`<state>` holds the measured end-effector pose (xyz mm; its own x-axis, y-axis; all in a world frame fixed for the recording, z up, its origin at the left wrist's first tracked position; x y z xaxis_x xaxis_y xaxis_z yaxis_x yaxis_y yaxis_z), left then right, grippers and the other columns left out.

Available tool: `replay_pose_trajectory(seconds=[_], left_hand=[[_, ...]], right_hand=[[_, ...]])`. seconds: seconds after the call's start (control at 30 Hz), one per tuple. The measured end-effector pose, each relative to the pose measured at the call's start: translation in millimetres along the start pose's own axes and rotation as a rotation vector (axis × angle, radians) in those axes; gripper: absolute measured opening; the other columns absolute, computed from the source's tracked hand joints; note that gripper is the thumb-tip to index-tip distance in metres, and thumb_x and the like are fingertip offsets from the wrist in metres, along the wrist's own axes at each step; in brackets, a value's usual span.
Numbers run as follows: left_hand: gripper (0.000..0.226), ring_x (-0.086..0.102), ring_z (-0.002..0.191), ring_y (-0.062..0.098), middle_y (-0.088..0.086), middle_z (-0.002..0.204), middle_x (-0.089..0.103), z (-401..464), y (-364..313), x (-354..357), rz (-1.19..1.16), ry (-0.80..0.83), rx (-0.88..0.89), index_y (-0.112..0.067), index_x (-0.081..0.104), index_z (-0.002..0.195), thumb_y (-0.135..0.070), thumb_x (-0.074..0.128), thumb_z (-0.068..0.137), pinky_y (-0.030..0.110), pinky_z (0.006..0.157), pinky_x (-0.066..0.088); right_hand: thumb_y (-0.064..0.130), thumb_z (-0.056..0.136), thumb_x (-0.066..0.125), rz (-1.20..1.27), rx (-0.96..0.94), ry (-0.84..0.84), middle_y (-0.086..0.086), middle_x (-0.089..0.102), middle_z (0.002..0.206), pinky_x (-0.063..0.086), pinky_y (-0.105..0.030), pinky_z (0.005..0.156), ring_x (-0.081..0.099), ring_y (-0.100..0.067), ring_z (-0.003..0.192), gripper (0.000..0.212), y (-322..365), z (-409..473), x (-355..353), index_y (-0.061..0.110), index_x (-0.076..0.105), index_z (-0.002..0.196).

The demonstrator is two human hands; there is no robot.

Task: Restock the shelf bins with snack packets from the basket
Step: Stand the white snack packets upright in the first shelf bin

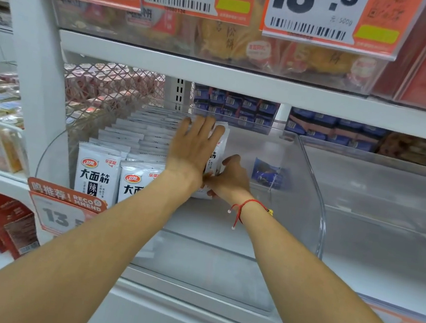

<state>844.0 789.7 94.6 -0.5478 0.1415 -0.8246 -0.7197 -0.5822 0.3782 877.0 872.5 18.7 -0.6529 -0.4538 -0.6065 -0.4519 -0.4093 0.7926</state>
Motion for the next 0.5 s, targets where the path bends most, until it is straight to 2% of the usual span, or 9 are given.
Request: replay_pose_trajectory(seconds=[0.1, 0.23, 0.33, 0.37, 0.43, 0.5], left_hand=[[0.079, 0.03, 0.13, 0.026, 0.007, 0.137, 0.036, -1.3, 0.0, -9.1, -0.03, -0.061, 0.009, -0.012, 0.026, 0.136, -0.008, 0.072, 0.071, 0.033, 0.1, 0.027], [0.033, 0.038, 0.127, 0.024, 0.001, 0.121, 0.06, -2.3, -4.8, -1.1, -0.008, 0.05, 0.036, -0.019, 0.059, 0.117, -0.012, 0.064, 0.086, 0.034, 0.103, 0.027], [0.023, 0.045, 0.122, 0.024, 0.004, 0.116, 0.064, -2.2, -4.6, 0.2, 0.035, 0.109, 0.053, -0.017, 0.062, 0.11, -0.01, 0.061, 0.088, 0.034, 0.104, 0.026], [0.022, 0.045, 0.122, 0.023, 0.004, 0.116, 0.064, -3.0, -6.2, 0.7, 0.036, 0.122, 0.064, -0.016, 0.061, 0.11, -0.012, 0.061, 0.088, 0.034, 0.105, 0.025], [0.022, 0.044, 0.123, 0.023, 0.005, 0.119, 0.062, -5.6, -11.3, 0.0, 0.041, 0.157, 0.096, -0.014, 0.06, 0.113, -0.02, 0.057, 0.093, 0.033, 0.106, 0.024], [0.027, 0.043, 0.125, 0.023, 0.005, 0.124, 0.059, -10.1, -13.7, 1.2, 0.048, 0.211, 0.107, -0.013, 0.059, 0.116, -0.029, 0.052, 0.096, 0.032, 0.108, 0.023]], right_hand=[[0.014, 0.082, 0.068, 0.013, -0.002, 0.011, -0.015, 0.063, 0.108, 0.058, -0.046, 0.076, 0.069, -0.035, 0.085, 0.043, -1.0, 0.2, 0.2, 0.013, 0.034, 0.108], [0.01, 0.083, 0.068, 0.049, 0.012, 0.027, -0.015, 0.061, 0.105, 0.06, -0.042, 0.069, 0.069, -0.033, 0.077, 0.042, -2.1, -0.1, 0.0, 0.012, 0.034, 0.107], [0.006, 0.084, 0.065, 0.056, 0.031, 0.06, -0.016, 0.061, 0.102, 0.054, -0.024, 0.05, 0.066, -0.028, 0.074, 0.04, -1.1, -3.8, 0.2, 0.012, 0.032, 0.106], [0.005, 0.084, 0.064, 0.035, 0.045, 0.077, -0.015, 0.061, 0.101, 0.051, -0.022, 0.049, 0.063, -0.026, 0.074, 0.041, -0.2, -4.8, 0.3, 0.011, 0.032, 0.108], [0.005, 0.085, 0.06, -0.039, 0.068, 0.136, -0.013, 0.059, 0.104, 0.052, -0.025, 0.062, 0.059, -0.024, 0.084, 0.046, 3.9, -8.7, -0.5, 0.007, 0.031, 0.121], [0.007, 0.088, 0.058, -0.111, 0.082, 0.245, -0.016, 0.054, 0.123, 0.051, -0.029, 0.076, 0.057, -0.029, 0.106, 0.057, 10.8, -21.8, -0.3, 0.002, 0.026, 0.135]])
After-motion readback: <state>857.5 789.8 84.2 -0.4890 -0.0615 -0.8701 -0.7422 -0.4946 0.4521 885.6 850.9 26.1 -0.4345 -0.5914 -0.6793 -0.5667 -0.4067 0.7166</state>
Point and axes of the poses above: each hand's wrist, its own z-axis towards the middle knuckle, its own x-axis out of the palm, y = z × x, the point moved 7 cm from there along z, towards the middle knuckle
